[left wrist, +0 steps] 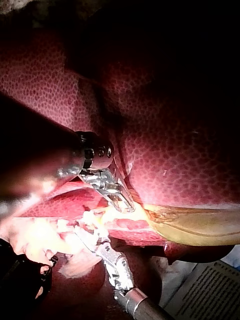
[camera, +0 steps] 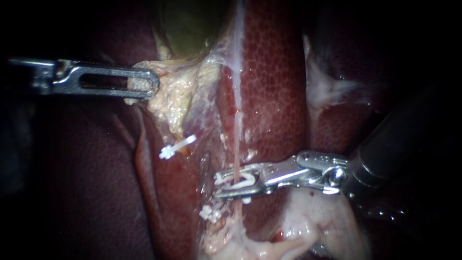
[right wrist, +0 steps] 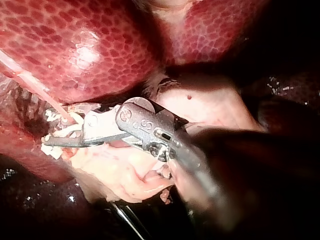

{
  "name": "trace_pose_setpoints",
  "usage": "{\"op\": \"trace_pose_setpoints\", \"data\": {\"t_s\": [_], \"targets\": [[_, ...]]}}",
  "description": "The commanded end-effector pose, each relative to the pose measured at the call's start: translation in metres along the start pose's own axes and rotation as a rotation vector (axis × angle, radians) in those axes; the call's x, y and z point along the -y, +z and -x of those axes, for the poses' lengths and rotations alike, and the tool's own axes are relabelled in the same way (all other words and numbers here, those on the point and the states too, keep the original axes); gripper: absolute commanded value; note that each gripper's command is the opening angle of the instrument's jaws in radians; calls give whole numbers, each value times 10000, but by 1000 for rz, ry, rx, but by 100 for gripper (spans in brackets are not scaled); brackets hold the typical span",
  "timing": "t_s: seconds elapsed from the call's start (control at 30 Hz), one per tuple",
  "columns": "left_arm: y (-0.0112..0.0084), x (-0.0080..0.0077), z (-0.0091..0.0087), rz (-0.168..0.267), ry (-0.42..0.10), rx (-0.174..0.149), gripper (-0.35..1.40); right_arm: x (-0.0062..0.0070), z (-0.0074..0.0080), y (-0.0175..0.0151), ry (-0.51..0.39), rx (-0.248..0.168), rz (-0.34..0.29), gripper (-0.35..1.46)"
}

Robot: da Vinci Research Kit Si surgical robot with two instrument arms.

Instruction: Clipping second clip right tube

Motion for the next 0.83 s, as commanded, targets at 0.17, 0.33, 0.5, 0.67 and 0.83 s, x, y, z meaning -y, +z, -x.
{"op": "trace_pose_setpoints", "data": {"t_s": [0.17, 0.33, 0.5, 0.67, 0.83], "targets": [[0, 0, 0, 0, 0, 0, -35, 3, 0, -2, 25, 20, -38, -35], [0, 1, 0, 0, 0, 0, -35, 5, -1, -1, 33, 21, -41, -35], [0, 1, 0, 1, 0, 0, -35, 5, -1, -1, 33, 21, -41, -35], [0, 2, 0, -2, 0, -1, -35, 5, -1, -1, 33, 22, -41, -35], [0, 2, 0, -2, 0, -1, -35, 4, -1, -2, 39, 22, -42, -31]]}}
